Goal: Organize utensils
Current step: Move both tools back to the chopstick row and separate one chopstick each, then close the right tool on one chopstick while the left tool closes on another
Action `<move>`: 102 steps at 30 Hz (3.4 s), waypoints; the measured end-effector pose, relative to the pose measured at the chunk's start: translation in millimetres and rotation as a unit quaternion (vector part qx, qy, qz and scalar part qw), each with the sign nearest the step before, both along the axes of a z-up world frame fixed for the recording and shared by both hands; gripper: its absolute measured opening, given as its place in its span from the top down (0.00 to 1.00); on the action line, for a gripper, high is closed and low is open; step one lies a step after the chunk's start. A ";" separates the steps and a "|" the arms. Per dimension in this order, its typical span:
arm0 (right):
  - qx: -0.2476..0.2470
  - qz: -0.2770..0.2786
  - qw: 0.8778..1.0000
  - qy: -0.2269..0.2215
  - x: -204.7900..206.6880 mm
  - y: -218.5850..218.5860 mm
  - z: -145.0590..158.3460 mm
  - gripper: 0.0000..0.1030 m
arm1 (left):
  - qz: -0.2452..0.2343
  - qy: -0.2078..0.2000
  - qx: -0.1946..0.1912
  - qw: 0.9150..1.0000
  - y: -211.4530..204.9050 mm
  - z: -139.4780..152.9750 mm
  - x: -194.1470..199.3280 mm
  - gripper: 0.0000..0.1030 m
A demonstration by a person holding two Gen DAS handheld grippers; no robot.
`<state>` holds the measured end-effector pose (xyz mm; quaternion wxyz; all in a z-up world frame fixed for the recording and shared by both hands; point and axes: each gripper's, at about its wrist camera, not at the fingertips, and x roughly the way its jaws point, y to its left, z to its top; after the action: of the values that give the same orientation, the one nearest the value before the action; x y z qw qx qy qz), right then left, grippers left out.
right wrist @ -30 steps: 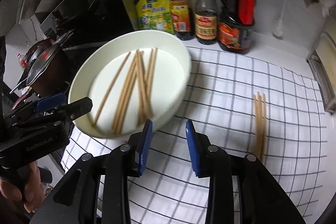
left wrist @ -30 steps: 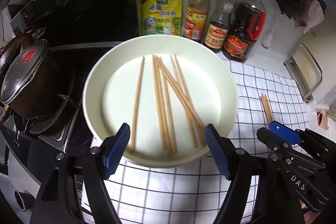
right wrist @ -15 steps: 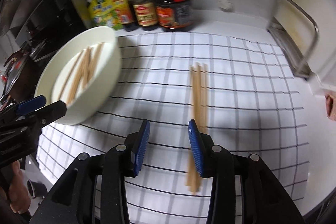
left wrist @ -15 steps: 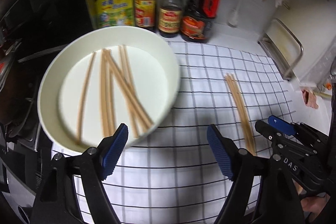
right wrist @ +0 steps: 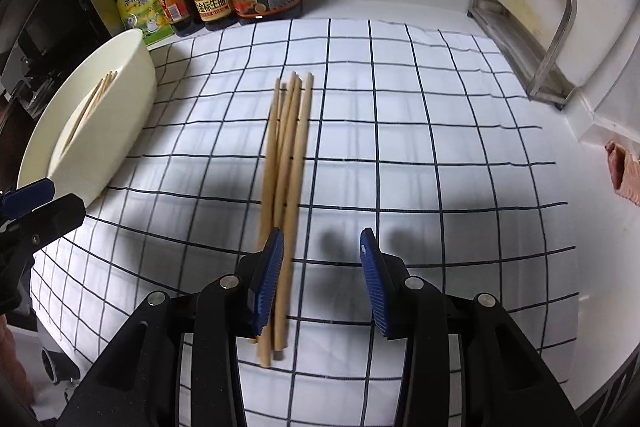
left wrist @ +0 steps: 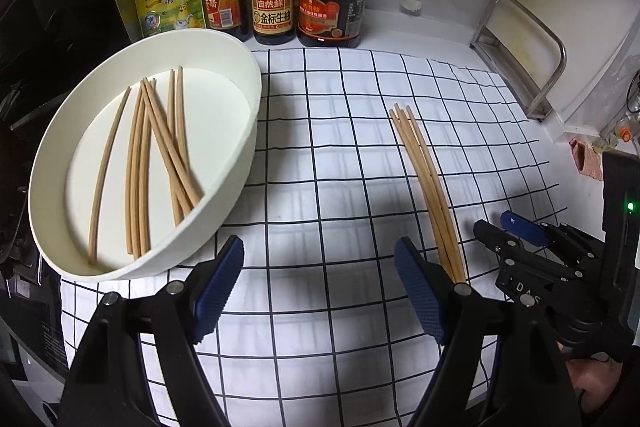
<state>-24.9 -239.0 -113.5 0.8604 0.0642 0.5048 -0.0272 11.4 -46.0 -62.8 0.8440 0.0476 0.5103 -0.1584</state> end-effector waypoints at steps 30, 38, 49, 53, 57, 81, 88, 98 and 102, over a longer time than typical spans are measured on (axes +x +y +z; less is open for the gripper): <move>-0.009 0.016 1.000 -0.006 11.0 -18.8 -26.9 0.63 | 0.000 0.009 -0.006 1.000 -37.5 -28.4 7.4 0.26; -0.020 0.014 1.000 -0.018 7.1 -38.1 -28.5 0.63 | -0.007 0.014 -0.023 1.000 -63.3 -43.1 9.6 0.26; -0.016 0.014 0.999 -0.031 0.9 -52.6 -28.8 0.62 | -0.012 0.017 -0.028 0.999 -88.2 -62.0 13.9 0.26; -0.016 0.008 0.999 -0.032 -0.7 -54.7 -27.9 0.62 | -0.012 0.009 -0.013 1.000 -91.0 -66.1 15.5 0.26; -0.015 0.006 0.999 -0.031 -1.8 -56.4 -28.1 0.62 | -0.011 0.014 -0.002 1.000 -91.1 -72.5 17.8 0.26; -0.051 0.038 0.997 -0.033 12.8 -41.0 -29.8 0.62 | 0.043 0.013 0.032 0.998 -53.1 -80.2 21.6 0.26; -0.055 0.061 0.996 -0.037 19.6 -34.2 -30.1 0.62 | 0.047 0.011 0.037 0.998 -53.1 -80.0 20.4 0.30; -0.065 0.097 0.992 -0.038 21.4 -16.2 -31.2 0.93 | 0.014 0.010 0.035 0.999 -70.3 -73.7 18.1 0.92; -0.039 0.086 0.995 -0.032 20.9 -22.5 -29.6 0.94 | 0.009 0.019 0.029 0.999 -69.4 -72.7 19.5 0.93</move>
<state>-4.0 -261.6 -143.1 0.8773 -0.0120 0.4789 0.0289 31.0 -115.5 -135.5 0.8339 0.0646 0.5308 -0.1365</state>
